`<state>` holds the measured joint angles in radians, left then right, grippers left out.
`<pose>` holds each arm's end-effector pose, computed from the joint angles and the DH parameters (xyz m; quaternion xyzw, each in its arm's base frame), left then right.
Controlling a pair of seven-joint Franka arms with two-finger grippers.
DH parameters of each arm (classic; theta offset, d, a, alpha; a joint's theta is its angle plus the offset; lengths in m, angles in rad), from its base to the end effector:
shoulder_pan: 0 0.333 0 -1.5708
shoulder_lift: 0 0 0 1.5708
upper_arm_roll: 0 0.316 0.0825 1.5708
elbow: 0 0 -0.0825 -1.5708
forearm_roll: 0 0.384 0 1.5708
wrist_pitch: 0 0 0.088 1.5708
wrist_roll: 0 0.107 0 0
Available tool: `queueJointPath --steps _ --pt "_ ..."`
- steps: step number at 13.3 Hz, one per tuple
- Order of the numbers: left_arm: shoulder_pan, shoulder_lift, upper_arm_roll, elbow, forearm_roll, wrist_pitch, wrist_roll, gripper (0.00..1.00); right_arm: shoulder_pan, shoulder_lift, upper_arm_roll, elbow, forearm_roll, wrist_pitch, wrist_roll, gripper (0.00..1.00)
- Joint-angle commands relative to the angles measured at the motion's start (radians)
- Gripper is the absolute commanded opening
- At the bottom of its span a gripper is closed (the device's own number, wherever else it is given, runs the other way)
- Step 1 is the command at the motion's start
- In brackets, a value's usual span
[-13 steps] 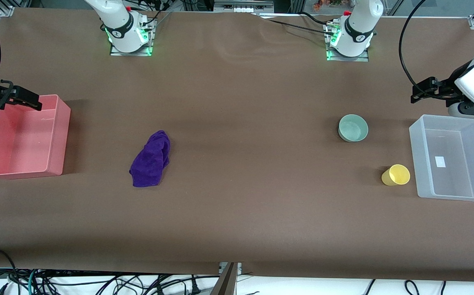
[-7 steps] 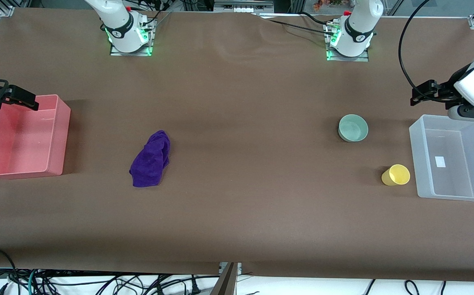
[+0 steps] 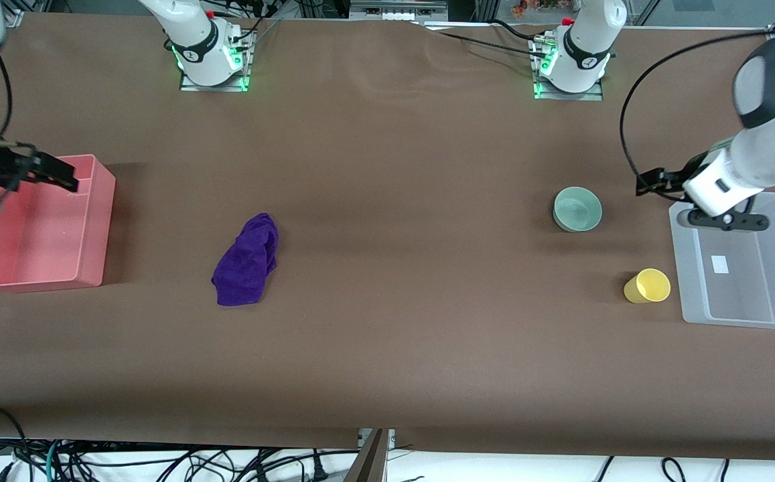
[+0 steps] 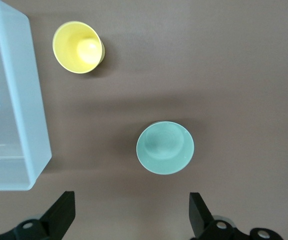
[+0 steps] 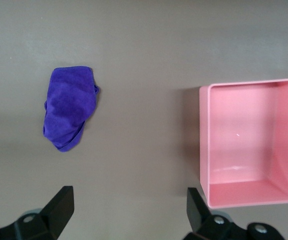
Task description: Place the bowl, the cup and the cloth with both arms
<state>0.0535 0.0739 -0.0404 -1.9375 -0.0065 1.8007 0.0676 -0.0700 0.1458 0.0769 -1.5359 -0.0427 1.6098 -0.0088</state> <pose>0.5517 0.0070 0.4299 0.9941 -0.0261 -0.1049 0.0088 0.5983 -0.0033 0.5604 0.9992 0.0092 -0.0357 0.0157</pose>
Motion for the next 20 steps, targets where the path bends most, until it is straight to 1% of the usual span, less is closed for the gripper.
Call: queueJointPath --steps 1,2,4,5,6,9,10,11,12,14,17,18,19,20 --pt "0.005 -0.007 -0.001 -0.125 0.01 0.135 0.011 1.0 -0.005 -0.003 0.02 -0.139 0.001 0.152 -0.01 1.0" --pt "0.005 0.006 -0.001 -0.173 0.011 0.201 0.026 1.0 -0.005 -0.002 0.032 -0.235 0.007 0.254 -0.008 1.0" --pt "0.005 0.027 -0.001 -0.289 0.01 0.375 0.096 1.0 -0.005 0.011 0.099 -0.401 0.01 0.507 0.012 1.0" --pt "0.011 0.046 -0.001 -0.325 0.01 0.449 0.127 1.0 -0.002 0.032 0.116 -0.444 0.01 0.592 0.023 1.0" --pt "0.018 0.075 -0.001 -0.345 0.01 0.501 0.156 1.0 0.006 0.056 0.132 -0.467 0.01 0.649 0.061 1.0" --pt "0.032 0.179 -0.003 -0.35 0.01 0.569 0.222 1.0 0.059 0.153 0.141 -0.489 0.01 0.766 0.335 1.0" --pt "0.034 0.219 -0.003 -0.35 0.01 0.583 0.257 0.9 0.074 0.197 0.141 -0.487 0.009 0.819 0.37 1.0" --pt "0.034 0.239 -0.003 -0.35 0.008 0.592 0.3 0.65 0.09 0.239 0.141 -0.49 0.01 0.884 0.375 1.0" --pt "0.034 0.245 -0.003 -0.35 0.008 0.594 0.311 0.35 0.107 0.277 0.141 -0.49 0.013 0.931 0.392 1.0" --pt "0.034 0.262 -0.003 -0.35 0.008 0.591 0.313 0.0 0.136 0.331 0.141 -0.49 0.014 0.979 0.467 1.0" --pt "0.032 0.254 -0.004 -0.337 0.01 0.588 0.317 0.0 0.147 0.38 0.141 -0.487 0.014 1.012 0.478 1.0" --pt "0.032 0.248 -0.006 -0.336 0.01 0.582 0.317 0.0 0.153 0.4 0.141 -0.489 0.014 1.038 0.478 0.97" --pt "0.032 0.235 -0.007 -0.334 0.01 0.579 0.316 0.0 0.157 0.416 0.139 -0.49 0.009 1.051 0.477 0.72" --pt "0.034 0.227 -0.009 -0.334 0.01 0.575 0.314 0.0 0.159 0.422 0.139 -0.49 0.009 1.049 0.472 0.36"
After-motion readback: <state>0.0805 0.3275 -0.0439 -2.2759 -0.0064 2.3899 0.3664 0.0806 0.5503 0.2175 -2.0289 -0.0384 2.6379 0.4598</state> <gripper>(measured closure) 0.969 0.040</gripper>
